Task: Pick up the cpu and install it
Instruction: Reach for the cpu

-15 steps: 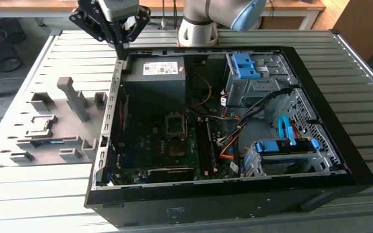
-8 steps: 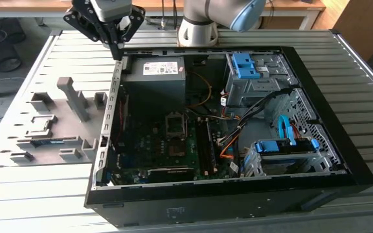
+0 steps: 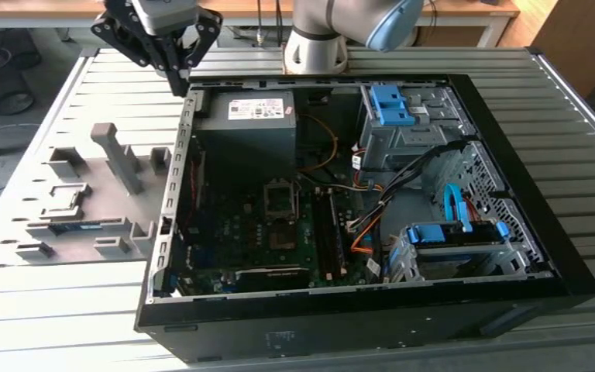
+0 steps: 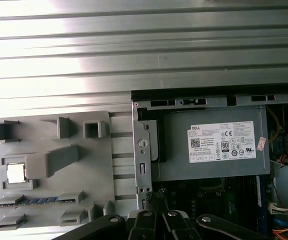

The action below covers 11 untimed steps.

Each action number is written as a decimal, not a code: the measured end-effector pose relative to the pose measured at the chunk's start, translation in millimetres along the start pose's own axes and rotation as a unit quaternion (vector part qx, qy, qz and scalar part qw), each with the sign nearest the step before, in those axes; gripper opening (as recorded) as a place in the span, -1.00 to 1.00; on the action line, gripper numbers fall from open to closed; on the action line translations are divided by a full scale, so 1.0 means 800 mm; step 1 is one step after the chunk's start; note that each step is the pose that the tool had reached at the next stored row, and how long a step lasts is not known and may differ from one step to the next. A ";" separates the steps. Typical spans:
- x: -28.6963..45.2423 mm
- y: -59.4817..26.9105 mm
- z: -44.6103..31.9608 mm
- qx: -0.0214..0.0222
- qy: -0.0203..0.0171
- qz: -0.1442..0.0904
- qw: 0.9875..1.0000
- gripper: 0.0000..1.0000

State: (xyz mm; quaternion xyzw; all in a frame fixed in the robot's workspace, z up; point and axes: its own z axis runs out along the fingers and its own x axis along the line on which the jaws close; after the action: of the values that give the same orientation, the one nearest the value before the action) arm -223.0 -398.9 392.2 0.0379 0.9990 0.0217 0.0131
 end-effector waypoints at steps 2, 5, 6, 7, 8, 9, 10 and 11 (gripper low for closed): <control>0.0028 0.000 -0.0001 0.000 0.000 0.000 1.000 -0.80; 0.0071 -0.001 -0.0002 0.000 0.000 0.000 1.000 -0.80; 0.0086 -0.001 -0.0002 0.000 0.000 0.000 1.000 -0.80; 0.0101 -0.001 -0.0003 0.000 0.000 0.000 1.000 -0.80; 0.0117 -0.001 -0.0003 0.000 0.000 0.000 1.000 -0.80; 0.0132 -0.001 -0.0003 0.000 0.000 0.000 1.000 -0.80; 0.0146 -0.001 -0.0003 0.000 0.000 0.000 1.000 -0.80; 0.0160 -0.001 -0.0003 0.000 0.000 0.000 1.000 -0.80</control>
State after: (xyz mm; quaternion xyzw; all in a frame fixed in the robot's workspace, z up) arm -235.8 -398.9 392.1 0.0379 0.9990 0.0217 0.0131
